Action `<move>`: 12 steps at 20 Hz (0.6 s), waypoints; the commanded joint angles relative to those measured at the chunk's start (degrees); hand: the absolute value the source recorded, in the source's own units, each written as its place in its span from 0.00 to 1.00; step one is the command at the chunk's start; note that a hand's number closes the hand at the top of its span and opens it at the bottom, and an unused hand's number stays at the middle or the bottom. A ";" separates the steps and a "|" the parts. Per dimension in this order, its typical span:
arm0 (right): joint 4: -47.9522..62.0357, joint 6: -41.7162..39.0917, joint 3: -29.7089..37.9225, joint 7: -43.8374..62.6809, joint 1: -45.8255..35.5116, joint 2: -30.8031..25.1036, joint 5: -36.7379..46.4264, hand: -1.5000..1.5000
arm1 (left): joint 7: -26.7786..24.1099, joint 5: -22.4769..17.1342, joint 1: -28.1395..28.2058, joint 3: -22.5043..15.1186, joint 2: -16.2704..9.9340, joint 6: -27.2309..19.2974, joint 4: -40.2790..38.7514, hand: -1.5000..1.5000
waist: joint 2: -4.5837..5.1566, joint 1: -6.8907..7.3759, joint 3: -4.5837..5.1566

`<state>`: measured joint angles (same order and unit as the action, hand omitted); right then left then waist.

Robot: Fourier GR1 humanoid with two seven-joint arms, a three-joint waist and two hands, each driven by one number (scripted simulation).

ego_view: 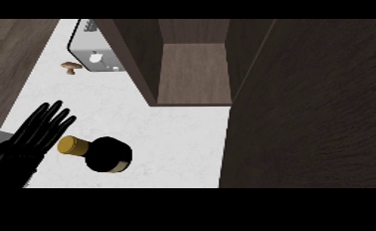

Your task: Pick up the wine, place it into the cabinet and close the cabinet

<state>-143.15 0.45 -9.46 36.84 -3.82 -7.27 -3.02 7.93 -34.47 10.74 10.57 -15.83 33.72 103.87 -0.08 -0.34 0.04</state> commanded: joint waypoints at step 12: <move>-7.01 1.51 0.45 4.85 -2.23 1.33 -0.39 0.00 | -12.37 12.95 -6.31 1.24 2.68 6.50 -18.79 0.00 | 0.03 0.09 0.02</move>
<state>-143.14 0.17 -8.31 37.33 -4.76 -6.70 -3.20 -0.30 -25.53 6.34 11.43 -13.67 38.56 90.57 -0.07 -0.31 0.01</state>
